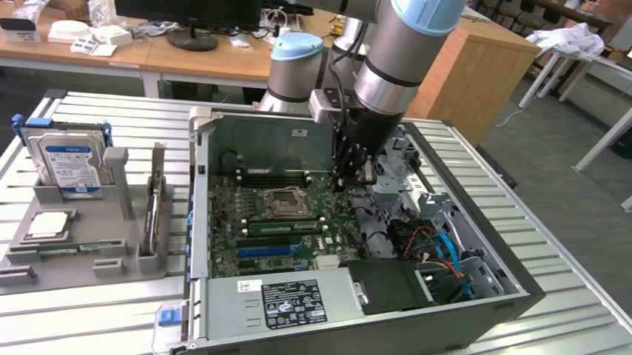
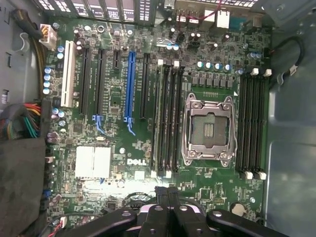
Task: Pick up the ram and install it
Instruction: 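Press down the ram until it locks into place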
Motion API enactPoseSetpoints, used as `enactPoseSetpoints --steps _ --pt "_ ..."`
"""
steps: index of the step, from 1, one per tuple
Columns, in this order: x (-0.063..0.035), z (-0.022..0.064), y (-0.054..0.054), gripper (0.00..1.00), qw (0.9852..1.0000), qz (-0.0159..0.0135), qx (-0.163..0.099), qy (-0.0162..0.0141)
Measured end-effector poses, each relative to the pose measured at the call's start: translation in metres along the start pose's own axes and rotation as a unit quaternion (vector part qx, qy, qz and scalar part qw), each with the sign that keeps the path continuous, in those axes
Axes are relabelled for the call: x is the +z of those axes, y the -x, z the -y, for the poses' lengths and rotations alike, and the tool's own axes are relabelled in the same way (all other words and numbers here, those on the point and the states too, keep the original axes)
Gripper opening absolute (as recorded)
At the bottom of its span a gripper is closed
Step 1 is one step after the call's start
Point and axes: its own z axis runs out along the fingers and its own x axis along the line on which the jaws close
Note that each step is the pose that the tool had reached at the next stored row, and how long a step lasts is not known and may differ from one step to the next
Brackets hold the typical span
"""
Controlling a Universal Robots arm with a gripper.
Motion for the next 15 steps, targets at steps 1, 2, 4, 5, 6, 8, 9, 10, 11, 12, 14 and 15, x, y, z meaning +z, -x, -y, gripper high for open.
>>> enactPoseSetpoints --steps 1,2,4,5,6,8,9,10,11,12,14,15 --pt "0.0004 0.0 0.0 0.11 1.0 0.0 0.0 0.0" --pt "0.0004 0.0 0.0 0.11 1.0 -0.0001 0.0 0.0" --pt "0.0004 0.0 -0.0001 0.11 1.0 -0.0001 0.0 0.0" --pt "0.0004 0.0 -0.0001 0.11 1.0 -0.0001 0.0 0.0" --pt "0.0004 0.0 -0.0001 0.11 1.0 -0.0001 0.0 0.0" --pt "0.001 0.0 -0.0001 0.11 1.0 0.0001 0.0 0.0" --pt "0.0019 0.0001 -0.0002 0.11 1.0 0.0001 0.0 -0.0001" --pt "0.003 0.0001 -0.0003 0.11 1.0 0.0 0.0 -0.0001" --pt "0.0043 0.0001 -0.0004 0.11 1.0 0.0 0.0 -0.0001" --pt "0.0058 0.0002 -0.0006 0.11 1.0 0.0 0.0 -0.0001" --pt "0.0088 0.0003 -0.0008 0.11 1.0 0.0 0.0 -0.0001" --pt "0.0103 0.0003 -0.001 0.11 1.0 0.0 0.0 -0.0001"
